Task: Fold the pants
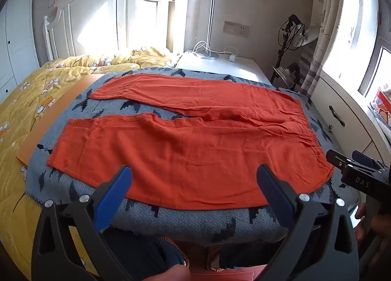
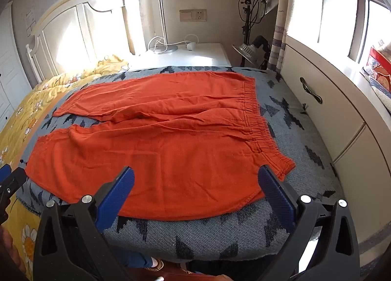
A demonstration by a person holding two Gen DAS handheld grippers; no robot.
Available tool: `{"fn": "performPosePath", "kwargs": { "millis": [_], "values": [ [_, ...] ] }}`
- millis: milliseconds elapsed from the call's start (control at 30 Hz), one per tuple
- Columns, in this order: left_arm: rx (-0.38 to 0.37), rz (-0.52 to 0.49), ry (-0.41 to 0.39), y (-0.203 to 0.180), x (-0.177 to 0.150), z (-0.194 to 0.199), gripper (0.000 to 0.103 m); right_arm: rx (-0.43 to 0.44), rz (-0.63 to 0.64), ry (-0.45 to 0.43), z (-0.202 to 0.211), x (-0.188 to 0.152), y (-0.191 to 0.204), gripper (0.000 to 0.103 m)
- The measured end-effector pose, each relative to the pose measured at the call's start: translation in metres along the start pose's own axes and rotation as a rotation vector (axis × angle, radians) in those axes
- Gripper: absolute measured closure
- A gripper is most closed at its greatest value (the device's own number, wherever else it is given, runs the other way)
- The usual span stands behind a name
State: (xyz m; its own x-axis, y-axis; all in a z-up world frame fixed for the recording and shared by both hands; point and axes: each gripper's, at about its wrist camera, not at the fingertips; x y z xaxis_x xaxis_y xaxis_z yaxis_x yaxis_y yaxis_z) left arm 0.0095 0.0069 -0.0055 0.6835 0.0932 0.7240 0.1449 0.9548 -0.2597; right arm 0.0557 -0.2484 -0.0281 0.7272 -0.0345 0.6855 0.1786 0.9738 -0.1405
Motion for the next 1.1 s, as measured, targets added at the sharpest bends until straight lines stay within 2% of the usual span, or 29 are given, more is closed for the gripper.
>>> {"fn": "performPosePath", "kwargs": {
  "millis": [1100],
  "values": [
    [-0.008,0.024,0.003,0.0048,-0.0014,-0.0004,0.002,0.001,0.002,-0.007,0.0004,-0.0001,-0.0007,0.005]
  ]
}}
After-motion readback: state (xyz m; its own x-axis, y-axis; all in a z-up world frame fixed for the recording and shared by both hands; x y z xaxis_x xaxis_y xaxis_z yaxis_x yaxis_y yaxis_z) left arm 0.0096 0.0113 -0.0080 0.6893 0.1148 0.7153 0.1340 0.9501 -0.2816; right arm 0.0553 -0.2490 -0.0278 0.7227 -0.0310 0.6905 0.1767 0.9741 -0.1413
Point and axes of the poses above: each gripper's, at about its wrist camera, not at the fingertips, and z roughly against the way its jaws point, y to its left, x to its top, and after that the axes turned 15 degrees about -x, right-handed
